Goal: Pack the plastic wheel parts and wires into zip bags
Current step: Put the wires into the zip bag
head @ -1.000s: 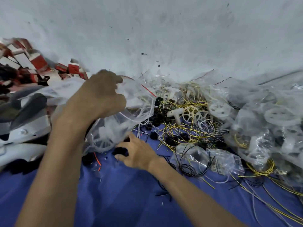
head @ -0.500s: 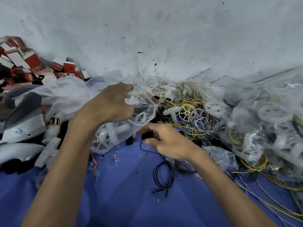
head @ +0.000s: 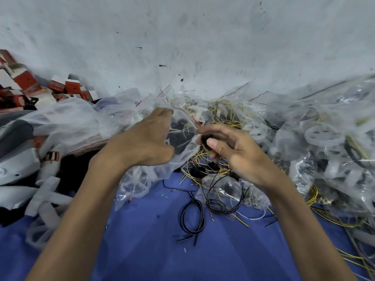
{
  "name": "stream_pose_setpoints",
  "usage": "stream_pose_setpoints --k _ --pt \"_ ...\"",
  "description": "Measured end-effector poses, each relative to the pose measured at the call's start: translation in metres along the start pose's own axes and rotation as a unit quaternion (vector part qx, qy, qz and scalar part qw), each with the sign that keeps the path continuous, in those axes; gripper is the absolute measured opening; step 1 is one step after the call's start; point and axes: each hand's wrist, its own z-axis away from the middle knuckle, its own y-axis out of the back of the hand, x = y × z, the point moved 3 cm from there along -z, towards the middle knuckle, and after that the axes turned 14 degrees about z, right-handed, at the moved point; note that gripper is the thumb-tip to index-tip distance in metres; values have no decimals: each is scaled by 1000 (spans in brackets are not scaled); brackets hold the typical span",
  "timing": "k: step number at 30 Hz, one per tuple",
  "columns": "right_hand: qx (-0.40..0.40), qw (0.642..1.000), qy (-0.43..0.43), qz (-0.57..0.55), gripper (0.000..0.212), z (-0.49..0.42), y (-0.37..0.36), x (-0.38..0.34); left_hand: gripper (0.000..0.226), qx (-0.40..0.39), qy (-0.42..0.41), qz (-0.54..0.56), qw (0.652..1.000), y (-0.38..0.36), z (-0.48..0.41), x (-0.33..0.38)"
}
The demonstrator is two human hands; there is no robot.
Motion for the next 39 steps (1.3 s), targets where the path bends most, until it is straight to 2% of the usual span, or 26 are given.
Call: stream_pose_setpoints --k 5,8,11,13,14,16,18,19,23,25,26,28,30,31,36,37,39 --pt "63 998 17 -2 20 -4 -8 -9 55 -67 -20 -17 997 -9 6 17" --pt "77 996 36 26 30 -5 -12 -11 50 -76 -21 -28 996 -12 9 24" --pt "108 991 14 76 41 -6 -13 -7 49 -65 -22 -16 998 -9 10 24" --pt "129 986 -9 107 41 -7 -17 -7 50 -69 -29 1 997 -8 10 24" --pt "129 983 -8 131 36 -8 -21 -8 50 -74 -35 5 997 -8 10 25" --pt "70 974 24 215 21 -8 -31 -11 52 -76 -41 -3 996 -8 9 25" --pt "-12 956 76 282 19 -6 -39 -13 55 -62 -26 -15 998 -6 8 22" --pt "-25 954 88 287 18 -5 -40 -14 56 -48 -15 -10 999 -4 8 18" --pt "77 955 87 273 10 -4 -24 -19 67 21 31 1 999 8 5 4" --pt "83 962 70 250 6 -4 -16 -20 69 53 49 0 997 13 5 -4" --pt "48 967 54 246 9 -3 -14 -18 67 69 56 -1 996 16 4 -8" --pt "-89 963 5 256 12 0 -16 -11 62 101 77 -1 992 22 4 -14" --pt "-225 929 -28 293 19 6 -23 1 59 119 92 1 989 25 3 -19" --pt "-268 911 -41 311 25 8 -26 8 59 122 94 2 988 26 3 -21" --pt "-414 826 -93 372 51 18 -52 36 60 115 79 15 990 22 1 -20" --pt "-430 814 -97 378 49 20 -58 41 61 113 75 14 991 21 1 -20" --pt "-439 815 -101 364 34 23 -70 48 60 107 69 16 992 19 0 -19"
